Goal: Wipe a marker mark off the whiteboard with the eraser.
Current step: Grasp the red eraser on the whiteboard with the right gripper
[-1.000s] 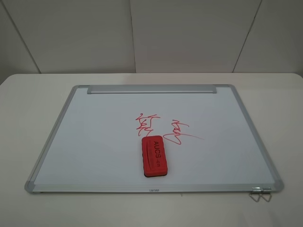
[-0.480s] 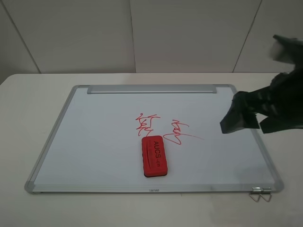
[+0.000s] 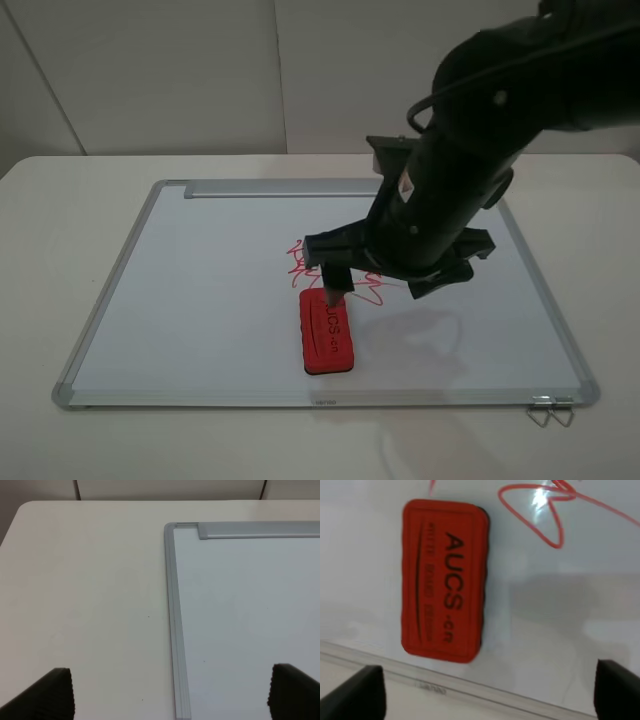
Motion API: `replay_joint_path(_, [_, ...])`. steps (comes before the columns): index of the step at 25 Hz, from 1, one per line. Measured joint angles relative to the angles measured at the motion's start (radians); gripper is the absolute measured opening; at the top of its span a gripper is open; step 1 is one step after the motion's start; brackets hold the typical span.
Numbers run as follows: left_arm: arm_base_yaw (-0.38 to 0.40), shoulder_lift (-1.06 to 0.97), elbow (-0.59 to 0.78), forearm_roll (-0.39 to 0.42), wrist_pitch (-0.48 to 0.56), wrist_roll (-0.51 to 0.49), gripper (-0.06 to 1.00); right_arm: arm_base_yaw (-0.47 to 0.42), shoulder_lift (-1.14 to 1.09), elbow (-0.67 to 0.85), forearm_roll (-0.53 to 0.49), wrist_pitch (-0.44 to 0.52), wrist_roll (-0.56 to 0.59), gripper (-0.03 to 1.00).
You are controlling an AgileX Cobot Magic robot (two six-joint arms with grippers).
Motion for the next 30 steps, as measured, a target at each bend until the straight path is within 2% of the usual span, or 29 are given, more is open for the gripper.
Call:
replay_joint_path(4, [0.000,0.000,0.000,0.000,0.000,0.000,0.77,0.059,0.069,-0.045,-0.072,-0.017,0.104,0.74])
replay_joint_path(8, [0.000,0.000,0.000,0.000,0.000,0.000,0.77,0.109,0.134,-0.114,-0.085,-0.009,0.146,0.74])
replay_joint_path(15, [0.000,0.000,0.000,0.000,0.000,0.000,0.77,0.129,0.300,-0.281,-0.178,0.168,0.190,0.74])
replay_joint_path(17, [0.000,0.000,0.000,0.000,0.000,0.000,0.77,0.129,0.315,-0.294,-0.200,0.182,0.208,0.75])
replay_joint_path(24, [0.000,0.000,0.000,0.000,0.000,0.000,0.77,0.129,0.317,-0.297,-0.167,0.096,0.219,0.76])
replay_joint_path(30, [0.000,0.000,0.000,0.000,0.000,0.000,0.77,0.117,0.348,-0.297,-0.164,0.088,0.220,0.76])
